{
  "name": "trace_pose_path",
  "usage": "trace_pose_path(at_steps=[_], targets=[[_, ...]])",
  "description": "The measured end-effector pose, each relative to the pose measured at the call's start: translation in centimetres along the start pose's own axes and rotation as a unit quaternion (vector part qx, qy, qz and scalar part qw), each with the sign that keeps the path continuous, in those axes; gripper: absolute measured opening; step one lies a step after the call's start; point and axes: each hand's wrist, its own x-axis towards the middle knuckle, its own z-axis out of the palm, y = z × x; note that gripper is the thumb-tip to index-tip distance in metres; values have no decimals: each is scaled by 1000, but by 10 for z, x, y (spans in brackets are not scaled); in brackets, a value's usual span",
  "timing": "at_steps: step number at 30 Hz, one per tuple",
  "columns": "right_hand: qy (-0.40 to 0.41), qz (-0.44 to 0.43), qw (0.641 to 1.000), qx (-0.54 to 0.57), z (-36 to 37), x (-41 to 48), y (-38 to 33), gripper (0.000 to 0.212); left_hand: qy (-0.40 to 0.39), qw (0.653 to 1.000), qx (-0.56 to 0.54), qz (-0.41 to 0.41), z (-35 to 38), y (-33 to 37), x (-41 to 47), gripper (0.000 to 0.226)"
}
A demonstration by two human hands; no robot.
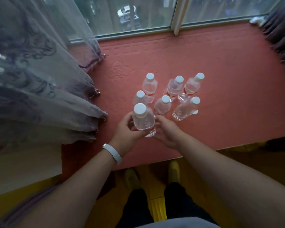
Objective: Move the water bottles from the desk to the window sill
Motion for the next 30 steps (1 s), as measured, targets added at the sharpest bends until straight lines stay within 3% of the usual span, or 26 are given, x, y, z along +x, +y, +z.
trace_pose_path(at_steps=[9, 17, 25, 30], targets=[[52, -11, 998, 41, -30, 78, 37, 16, -17, 999, 43, -8, 9, -73, 52, 62], [70, -13, 995, 71, -50, 125, 60, 14, 14, 998, 53, -5, 21, -120, 74, 59], [68, 33, 997, -32, -62, 127, 63, 15, 6, 998, 59, -21, 23, -125, 80, 61], [95, 43, 990, -95, -68, 95, 53, 12, -7, 991, 130, -41, 20, -109, 66, 74]])
